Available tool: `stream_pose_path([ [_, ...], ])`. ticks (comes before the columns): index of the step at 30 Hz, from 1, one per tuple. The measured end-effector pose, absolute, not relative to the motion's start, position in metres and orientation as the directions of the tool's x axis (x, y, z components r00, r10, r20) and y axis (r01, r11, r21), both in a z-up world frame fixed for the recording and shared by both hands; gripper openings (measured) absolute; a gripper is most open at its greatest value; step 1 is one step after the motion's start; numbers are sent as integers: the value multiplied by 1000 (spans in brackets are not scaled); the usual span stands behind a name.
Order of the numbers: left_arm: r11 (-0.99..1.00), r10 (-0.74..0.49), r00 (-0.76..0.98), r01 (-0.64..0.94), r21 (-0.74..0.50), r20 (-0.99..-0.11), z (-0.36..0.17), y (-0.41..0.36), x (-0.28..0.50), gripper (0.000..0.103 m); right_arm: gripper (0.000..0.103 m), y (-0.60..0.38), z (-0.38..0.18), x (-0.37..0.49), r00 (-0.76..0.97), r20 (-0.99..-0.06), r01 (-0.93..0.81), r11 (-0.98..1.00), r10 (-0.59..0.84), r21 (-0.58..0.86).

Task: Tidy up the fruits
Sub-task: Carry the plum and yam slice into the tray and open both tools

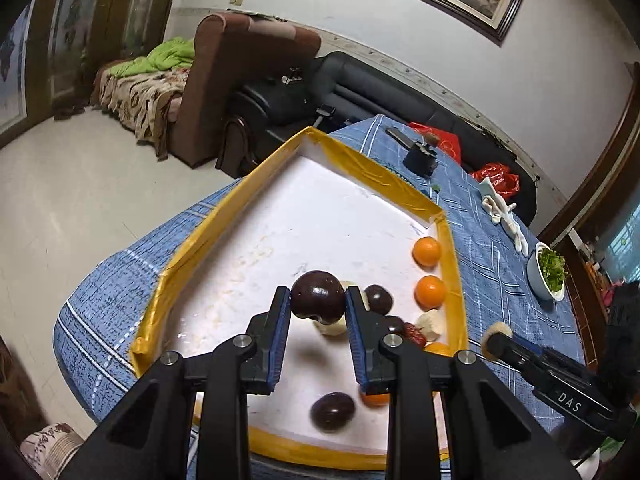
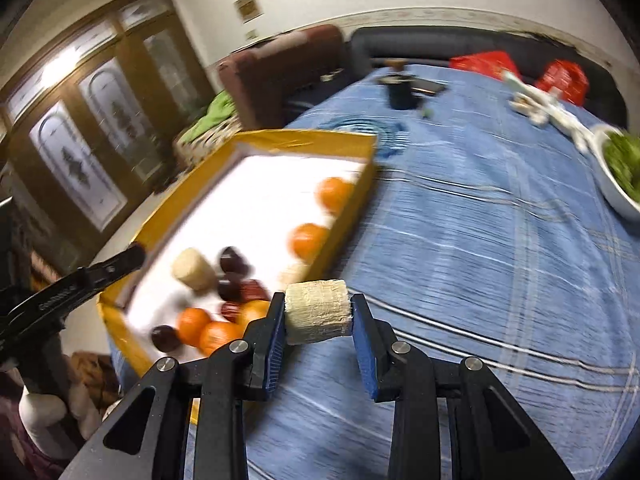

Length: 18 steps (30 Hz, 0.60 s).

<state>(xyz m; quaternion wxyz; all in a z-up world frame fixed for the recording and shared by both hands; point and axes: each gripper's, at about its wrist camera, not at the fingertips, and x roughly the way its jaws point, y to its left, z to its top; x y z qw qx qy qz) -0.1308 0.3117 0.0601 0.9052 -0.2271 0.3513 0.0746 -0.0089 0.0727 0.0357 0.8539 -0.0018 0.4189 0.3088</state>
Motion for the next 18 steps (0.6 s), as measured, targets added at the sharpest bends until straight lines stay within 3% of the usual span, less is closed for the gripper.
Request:
stream_pose_path([
  [8,890,-73,722,-264,-372,-688,46,309,-125,28,36,135,25,17,438,-767,-561,809,469,174],
  [11,884,-78,727,-265,-384,-682,46,314,-127,47,36,144,18,27,434,-782,-553,818,447,161],
  [14,882,-77,743,-260,-394,-665,50,317,-130,60,36,150,15,33,437,-782,-547,822,445,162],
  [17,879,-87,752,-252,-406,-654,53,319,-132,65,49,154,18,35,441,-773,-546,820,456,172],
  [18,878,-88,751,-252,-407,-654,53,319,-131,66,57,155,20,35,451,-768,-546,822,454,166],
])
